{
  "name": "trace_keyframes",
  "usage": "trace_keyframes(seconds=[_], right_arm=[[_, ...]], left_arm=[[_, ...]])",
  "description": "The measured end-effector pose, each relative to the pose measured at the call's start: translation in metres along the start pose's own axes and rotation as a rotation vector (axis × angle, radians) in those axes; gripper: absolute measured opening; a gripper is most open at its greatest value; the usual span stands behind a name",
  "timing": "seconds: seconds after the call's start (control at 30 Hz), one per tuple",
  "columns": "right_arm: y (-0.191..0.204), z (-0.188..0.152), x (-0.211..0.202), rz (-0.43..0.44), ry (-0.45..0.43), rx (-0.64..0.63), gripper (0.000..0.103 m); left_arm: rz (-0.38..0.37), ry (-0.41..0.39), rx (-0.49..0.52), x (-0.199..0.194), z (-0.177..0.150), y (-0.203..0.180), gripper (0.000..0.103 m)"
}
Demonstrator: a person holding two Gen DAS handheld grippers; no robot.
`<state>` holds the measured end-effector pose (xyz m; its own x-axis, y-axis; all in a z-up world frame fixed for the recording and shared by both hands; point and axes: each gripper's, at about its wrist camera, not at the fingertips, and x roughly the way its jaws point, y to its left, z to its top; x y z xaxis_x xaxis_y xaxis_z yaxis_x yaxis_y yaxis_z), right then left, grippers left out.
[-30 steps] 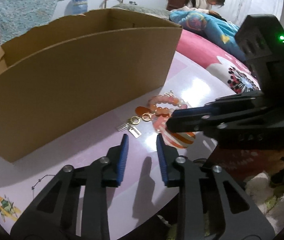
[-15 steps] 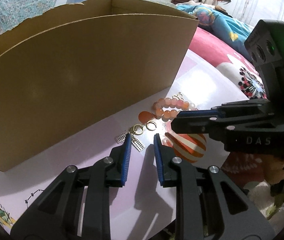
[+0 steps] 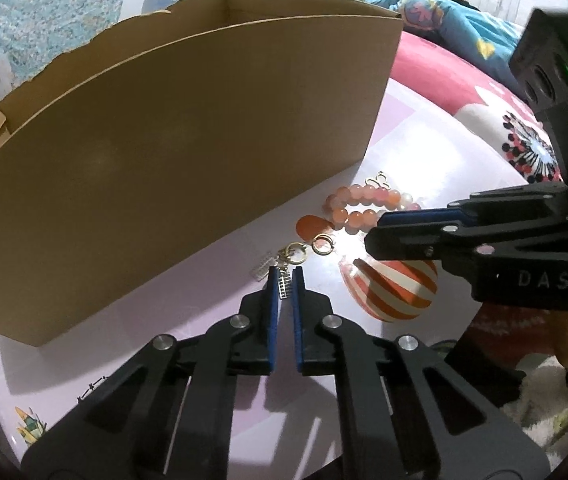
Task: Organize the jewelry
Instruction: 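Close the left gripper on the chain of the silver keychain, then lift the silver keychain off the table with the left gripper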
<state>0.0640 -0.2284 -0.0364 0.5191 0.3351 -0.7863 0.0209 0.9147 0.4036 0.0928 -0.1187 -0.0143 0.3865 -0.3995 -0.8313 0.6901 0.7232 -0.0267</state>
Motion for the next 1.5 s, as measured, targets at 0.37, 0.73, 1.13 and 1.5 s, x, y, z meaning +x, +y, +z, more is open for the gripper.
trace_keyframes(seconds=[0.37,0.73,1.13,1.5], right_arm=[[0.01,-0.001,-0.006,-0.018,-0.014,-0.008,0.015],[0.03,0.0,-0.002,0.001,0.01,-0.066,0.016],[0.062,0.003,0.015,0.019,0.051,-0.14,0.016],[0.089,-0.001,0.036,-0.055,0.05,-0.265,0.016]], left_arm=[[-0.007,-0.012,-0.017,-0.006,-0.012,0.003,0.004],[-0.004,-0.062,-0.118,-0.038,-0.041,0.036,0.004],[0.002,-0.142,-0.206,-0.066,-0.06,0.07,0.004],[0.029,-0.112,-0.266,-0.051,-0.07,0.086,0.004]])
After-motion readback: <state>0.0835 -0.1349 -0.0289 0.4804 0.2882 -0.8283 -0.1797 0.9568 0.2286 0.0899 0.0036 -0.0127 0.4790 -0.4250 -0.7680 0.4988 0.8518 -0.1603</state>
